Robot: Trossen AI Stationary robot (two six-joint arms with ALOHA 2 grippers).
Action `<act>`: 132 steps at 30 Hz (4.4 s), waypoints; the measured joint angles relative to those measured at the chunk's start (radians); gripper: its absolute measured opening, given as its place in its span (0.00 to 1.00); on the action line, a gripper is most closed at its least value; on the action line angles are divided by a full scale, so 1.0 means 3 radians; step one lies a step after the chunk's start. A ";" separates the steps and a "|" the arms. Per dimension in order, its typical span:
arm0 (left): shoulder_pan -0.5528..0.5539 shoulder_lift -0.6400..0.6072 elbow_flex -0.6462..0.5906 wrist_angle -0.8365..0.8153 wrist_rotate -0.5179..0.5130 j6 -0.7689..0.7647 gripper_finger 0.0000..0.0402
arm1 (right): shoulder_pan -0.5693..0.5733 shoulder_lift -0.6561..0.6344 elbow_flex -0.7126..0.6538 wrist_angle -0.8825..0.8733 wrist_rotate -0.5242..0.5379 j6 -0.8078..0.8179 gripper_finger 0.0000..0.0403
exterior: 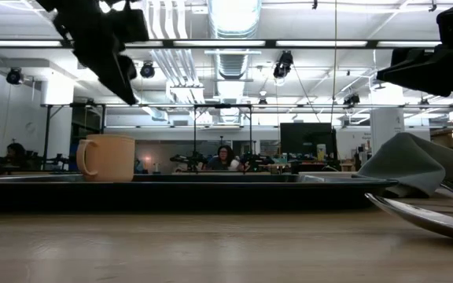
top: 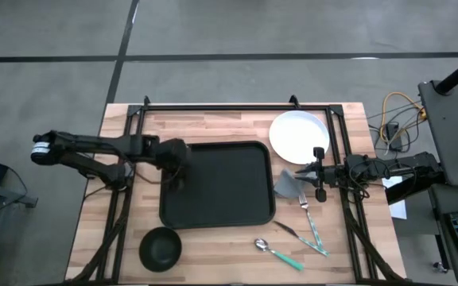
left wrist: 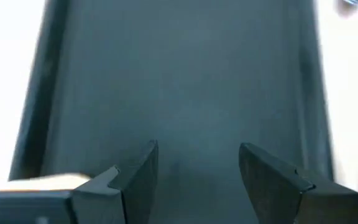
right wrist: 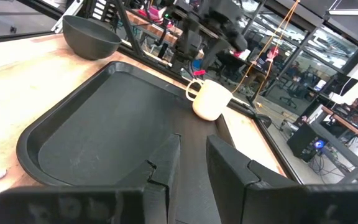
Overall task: Set up tray
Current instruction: Put the white plate on the black tray
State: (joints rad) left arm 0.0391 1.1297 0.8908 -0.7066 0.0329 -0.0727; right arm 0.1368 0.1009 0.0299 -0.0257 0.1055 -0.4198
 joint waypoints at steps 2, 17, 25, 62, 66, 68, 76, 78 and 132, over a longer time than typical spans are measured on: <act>-0.0156 0.0000 0.0033 0.0001 -0.0001 0.0059 0.50 | 0.0000 0.0000 0.0000 0.0000 -0.0001 0.0000 0.17; -0.1008 0.0000 0.0027 -0.0012 -0.0001 0.0107 0.50 | 0.0000 -0.0001 0.0000 0.0000 -0.0001 0.0000 0.17; -0.1319 0.0000 0.0029 -0.0009 0.0061 0.0091 0.50 | 0.0001 0.0000 0.0000 0.0000 0.0000 0.0000 0.17; -0.1715 0.0010 -0.0140 0.0850 -0.0104 -0.0837 0.50 | 0.0001 0.0000 0.0000 0.0000 -0.0001 0.0000 0.17; -0.1817 -0.0010 -0.0335 0.1141 -0.0042 -0.0375 0.50 | 0.0001 -0.0001 0.0000 0.0000 -0.0001 -0.0001 0.17; -0.1831 -0.0061 -0.0465 0.1453 0.0020 -0.0216 0.50 | 0.0001 0.0000 0.0000 0.0000 -0.0001 0.0000 0.17; -0.1831 -0.0479 -0.0911 0.1935 0.0162 -0.0055 0.50 | 0.0000 -0.0001 0.0000 0.0000 -0.0001 0.0000 0.17; -0.1836 -0.0633 -0.1055 0.2078 0.0170 -0.0051 0.50 | 0.0001 0.0000 0.0000 0.0000 -0.0001 0.0000 0.17; -0.1832 -0.3632 -0.2934 0.2990 0.0622 0.0300 0.50 | 0.0000 -0.0001 0.0000 0.0492 -0.0010 0.0504 0.17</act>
State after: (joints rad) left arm -0.5106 0.0402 0.0105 0.1905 0.2195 0.0174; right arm 0.1368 0.1005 0.0299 0.1218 0.1024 -0.2687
